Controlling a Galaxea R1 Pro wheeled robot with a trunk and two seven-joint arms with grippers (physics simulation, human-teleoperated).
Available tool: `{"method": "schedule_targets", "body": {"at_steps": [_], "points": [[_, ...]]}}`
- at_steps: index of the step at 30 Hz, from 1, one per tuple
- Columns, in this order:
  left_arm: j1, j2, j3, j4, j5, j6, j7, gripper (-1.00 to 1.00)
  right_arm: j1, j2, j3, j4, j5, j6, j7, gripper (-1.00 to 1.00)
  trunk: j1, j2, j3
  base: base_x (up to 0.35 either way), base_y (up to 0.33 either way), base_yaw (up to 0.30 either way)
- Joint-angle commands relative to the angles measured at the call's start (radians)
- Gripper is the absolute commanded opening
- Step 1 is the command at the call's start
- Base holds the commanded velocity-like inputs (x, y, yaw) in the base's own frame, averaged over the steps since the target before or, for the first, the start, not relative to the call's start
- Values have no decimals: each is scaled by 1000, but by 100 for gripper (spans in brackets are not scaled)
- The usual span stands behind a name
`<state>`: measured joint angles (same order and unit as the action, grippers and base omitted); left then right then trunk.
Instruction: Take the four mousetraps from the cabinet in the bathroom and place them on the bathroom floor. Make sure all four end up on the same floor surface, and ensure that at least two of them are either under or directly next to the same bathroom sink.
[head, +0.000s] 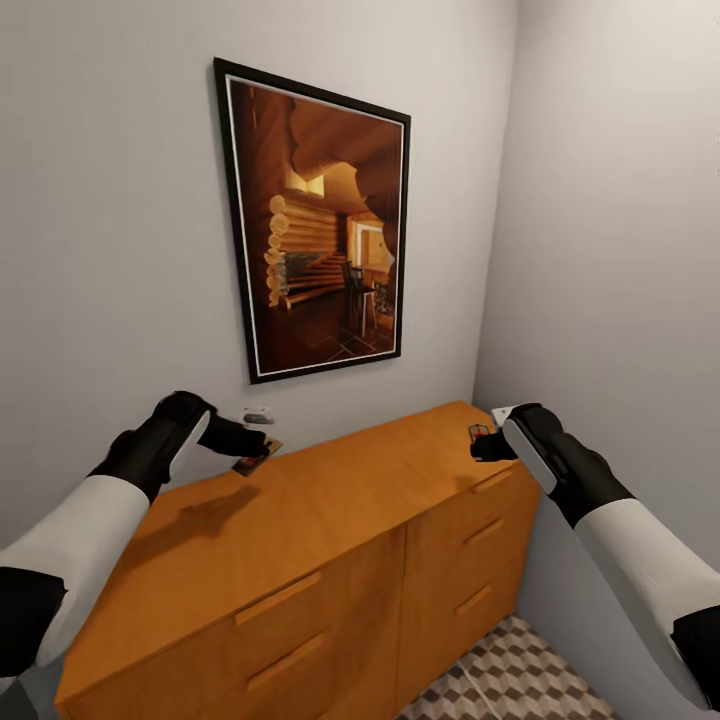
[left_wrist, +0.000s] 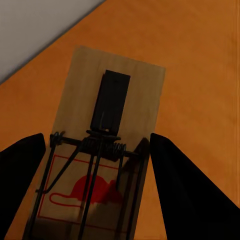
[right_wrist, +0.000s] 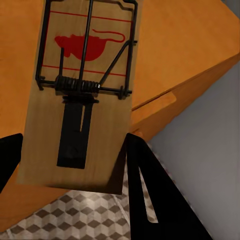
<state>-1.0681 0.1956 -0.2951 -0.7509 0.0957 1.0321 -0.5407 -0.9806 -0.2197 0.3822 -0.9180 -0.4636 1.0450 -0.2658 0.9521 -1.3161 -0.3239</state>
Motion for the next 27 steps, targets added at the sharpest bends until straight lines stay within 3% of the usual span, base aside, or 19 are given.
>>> {"method": "schedule_targets", "body": {"at_steps": [1, 8, 18, 27], "points": [[-1, -5, -4, 1, 9, 5, 5, -100, -1, -1, 4, -1, -13, 2, -10, -100, 0, -1, -1, 0, -155, 10], [-1, -21, -4, 2, 8, 5, 5, -100, -1, -1, 4, -1, -13, 2, -11, -100, 0, -1, -1, 0, -242, 3], [-1, -21, -4, 2, 6, 5, 5, -100, -1, -1, 4, -1, -13, 2, -10, -100, 0, -1, -1, 0, -279, 10], [-1, -22, -4, 4, 3, 2, 5, -100, -1, -2, 4, -1, -12, 2, -12, -100, 0, -1, -1, 0, -235, 239]]}}
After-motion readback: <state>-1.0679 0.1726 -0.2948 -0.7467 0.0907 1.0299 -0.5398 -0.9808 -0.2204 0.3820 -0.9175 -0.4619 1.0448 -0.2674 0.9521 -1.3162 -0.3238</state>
